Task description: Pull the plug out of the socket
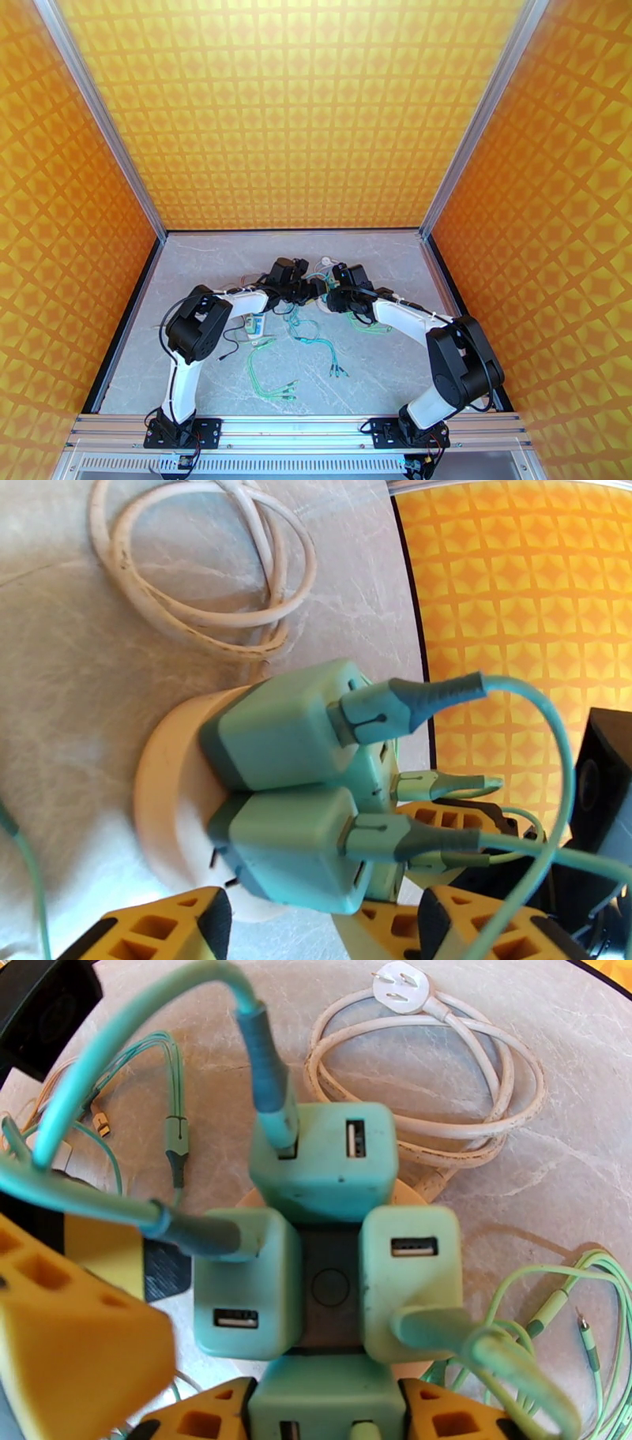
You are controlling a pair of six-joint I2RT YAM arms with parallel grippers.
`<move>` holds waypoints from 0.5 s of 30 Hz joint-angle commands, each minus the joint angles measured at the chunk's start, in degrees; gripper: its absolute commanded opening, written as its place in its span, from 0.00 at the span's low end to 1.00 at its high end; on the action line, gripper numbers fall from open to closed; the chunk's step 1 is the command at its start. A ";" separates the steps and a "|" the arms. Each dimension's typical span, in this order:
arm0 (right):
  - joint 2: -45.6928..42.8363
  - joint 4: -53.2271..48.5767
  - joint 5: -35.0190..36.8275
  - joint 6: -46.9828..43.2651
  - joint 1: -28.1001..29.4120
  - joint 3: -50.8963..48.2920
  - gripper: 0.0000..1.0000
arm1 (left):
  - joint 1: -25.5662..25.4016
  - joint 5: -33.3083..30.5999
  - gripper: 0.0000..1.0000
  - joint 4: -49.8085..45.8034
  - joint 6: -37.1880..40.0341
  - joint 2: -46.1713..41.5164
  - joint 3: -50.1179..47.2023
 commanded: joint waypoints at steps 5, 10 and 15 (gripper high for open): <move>-0.18 1.13 -2.21 -1.30 1.11 1.54 0.27 | -0.29 -2.89 0.60 -9.13 1.62 4.01 4.04; -0.76 0.94 -0.94 -2.06 1.60 1.04 0.27 | -0.33 -4.87 0.52 -14.08 2.38 5.20 4.47; -0.76 -0.35 2.96 -4.57 5.02 1.61 0.27 | -0.47 -5.53 0.49 -16.44 2.45 5.91 4.50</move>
